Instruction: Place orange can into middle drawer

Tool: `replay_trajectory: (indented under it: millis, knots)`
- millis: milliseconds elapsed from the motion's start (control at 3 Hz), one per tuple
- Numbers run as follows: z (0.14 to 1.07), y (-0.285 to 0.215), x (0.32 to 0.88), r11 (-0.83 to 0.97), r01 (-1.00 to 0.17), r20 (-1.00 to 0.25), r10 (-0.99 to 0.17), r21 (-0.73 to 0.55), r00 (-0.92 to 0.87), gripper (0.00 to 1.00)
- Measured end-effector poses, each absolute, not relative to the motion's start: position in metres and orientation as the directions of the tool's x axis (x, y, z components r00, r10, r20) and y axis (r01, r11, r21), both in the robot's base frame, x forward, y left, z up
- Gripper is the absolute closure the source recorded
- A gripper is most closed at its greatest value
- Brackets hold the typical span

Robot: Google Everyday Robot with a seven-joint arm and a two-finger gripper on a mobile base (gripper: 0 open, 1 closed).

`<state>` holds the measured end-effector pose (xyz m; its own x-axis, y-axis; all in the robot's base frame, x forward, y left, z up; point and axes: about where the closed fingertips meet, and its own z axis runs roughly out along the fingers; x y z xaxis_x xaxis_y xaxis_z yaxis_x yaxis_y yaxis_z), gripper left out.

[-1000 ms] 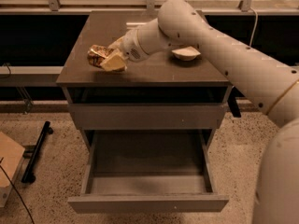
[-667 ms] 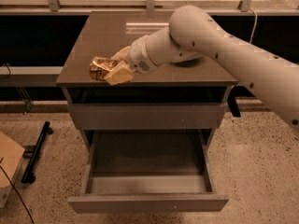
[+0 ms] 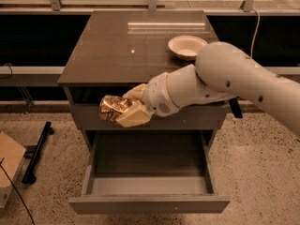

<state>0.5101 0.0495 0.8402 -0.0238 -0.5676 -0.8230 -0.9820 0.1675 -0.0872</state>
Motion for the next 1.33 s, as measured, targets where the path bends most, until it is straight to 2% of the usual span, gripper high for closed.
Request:
replay_trajectory:
  millis: [667, 1333]
  knots:
    - [0.734, 0.041, 0.497, 0.292, -0.953, -0.810, -0.540, 0.075, -0.229, 1.00]
    - [0.630, 0.037, 0.523, 0.360, -0.922, -0.828, -0.468, 0.142, -0.310, 1.00]
